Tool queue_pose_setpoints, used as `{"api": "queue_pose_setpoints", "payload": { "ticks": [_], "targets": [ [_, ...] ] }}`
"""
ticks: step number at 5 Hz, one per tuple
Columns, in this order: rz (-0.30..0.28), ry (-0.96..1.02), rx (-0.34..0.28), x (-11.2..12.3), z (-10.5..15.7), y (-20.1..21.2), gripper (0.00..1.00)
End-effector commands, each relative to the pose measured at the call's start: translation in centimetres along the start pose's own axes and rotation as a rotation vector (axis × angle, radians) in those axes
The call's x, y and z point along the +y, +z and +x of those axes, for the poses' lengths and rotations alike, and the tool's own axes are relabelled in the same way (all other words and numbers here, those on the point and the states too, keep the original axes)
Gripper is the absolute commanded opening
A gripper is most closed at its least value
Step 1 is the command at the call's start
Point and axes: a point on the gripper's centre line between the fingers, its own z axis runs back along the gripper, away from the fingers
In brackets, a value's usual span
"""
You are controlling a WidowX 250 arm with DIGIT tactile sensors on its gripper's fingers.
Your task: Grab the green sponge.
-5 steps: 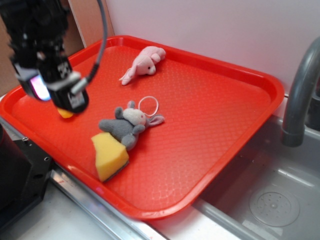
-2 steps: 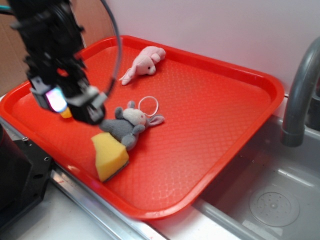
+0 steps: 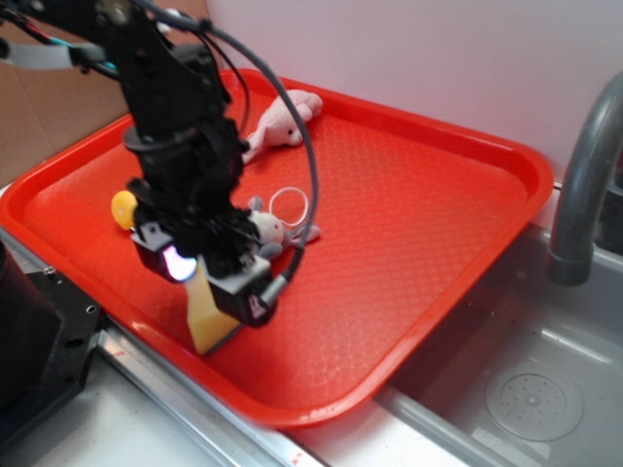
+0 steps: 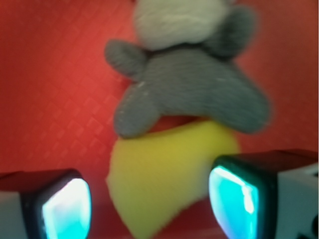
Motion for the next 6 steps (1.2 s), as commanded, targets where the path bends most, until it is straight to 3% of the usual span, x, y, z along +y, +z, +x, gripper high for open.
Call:
{"api": "queue_pose_setpoints", "payload": {
  "ticks": [1,2,3,4,6],
  "targets": [
    [-0.048,-0.016,0.004,-0.4,0.0,-1.1,0.0],
    [-0.04,-0.015,0.015,0.0,0.2,-0.6,0.0],
    [-0.018,-0.015,-0.015,0.1,0.3,1.0,0.0],
    [-0.043,-0.051,-0.097,-0.1,0.5,6.1,0.0],
    [-0.012,-0.001,-0.188,2.1,1.1,16.5,0.0]
  ]
}}
